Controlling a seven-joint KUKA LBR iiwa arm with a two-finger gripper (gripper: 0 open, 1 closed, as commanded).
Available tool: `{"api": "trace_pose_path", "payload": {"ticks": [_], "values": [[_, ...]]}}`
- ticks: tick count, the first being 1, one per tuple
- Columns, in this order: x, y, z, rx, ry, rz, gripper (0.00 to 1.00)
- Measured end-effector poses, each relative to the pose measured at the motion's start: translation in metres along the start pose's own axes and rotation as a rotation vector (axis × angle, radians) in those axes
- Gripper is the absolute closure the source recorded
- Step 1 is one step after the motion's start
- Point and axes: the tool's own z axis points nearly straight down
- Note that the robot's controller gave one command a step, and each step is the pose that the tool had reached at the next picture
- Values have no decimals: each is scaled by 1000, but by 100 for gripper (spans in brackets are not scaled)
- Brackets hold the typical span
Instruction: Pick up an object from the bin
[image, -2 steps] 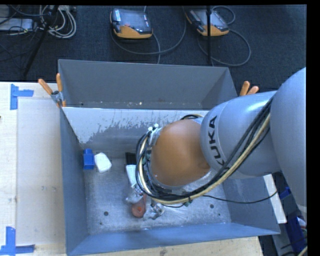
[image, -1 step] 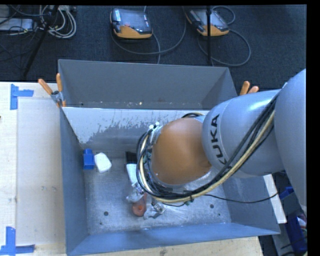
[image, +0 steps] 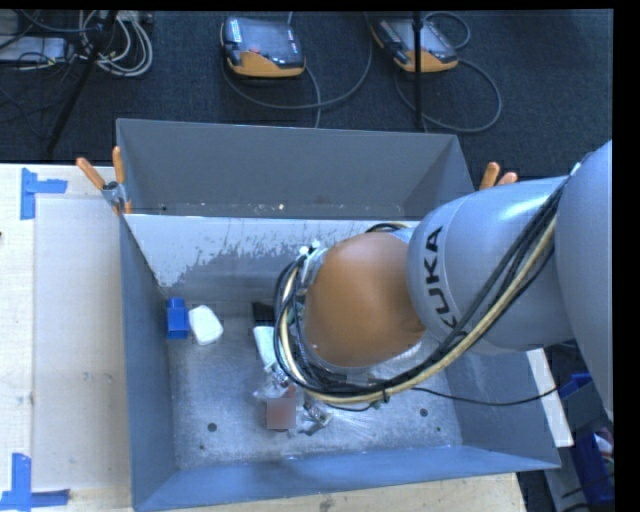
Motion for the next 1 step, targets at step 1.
{"api": "trace_pose_path", "payload": {"ticks": [1], "values": [[0,0,-5,-1,1,1,100]]}}
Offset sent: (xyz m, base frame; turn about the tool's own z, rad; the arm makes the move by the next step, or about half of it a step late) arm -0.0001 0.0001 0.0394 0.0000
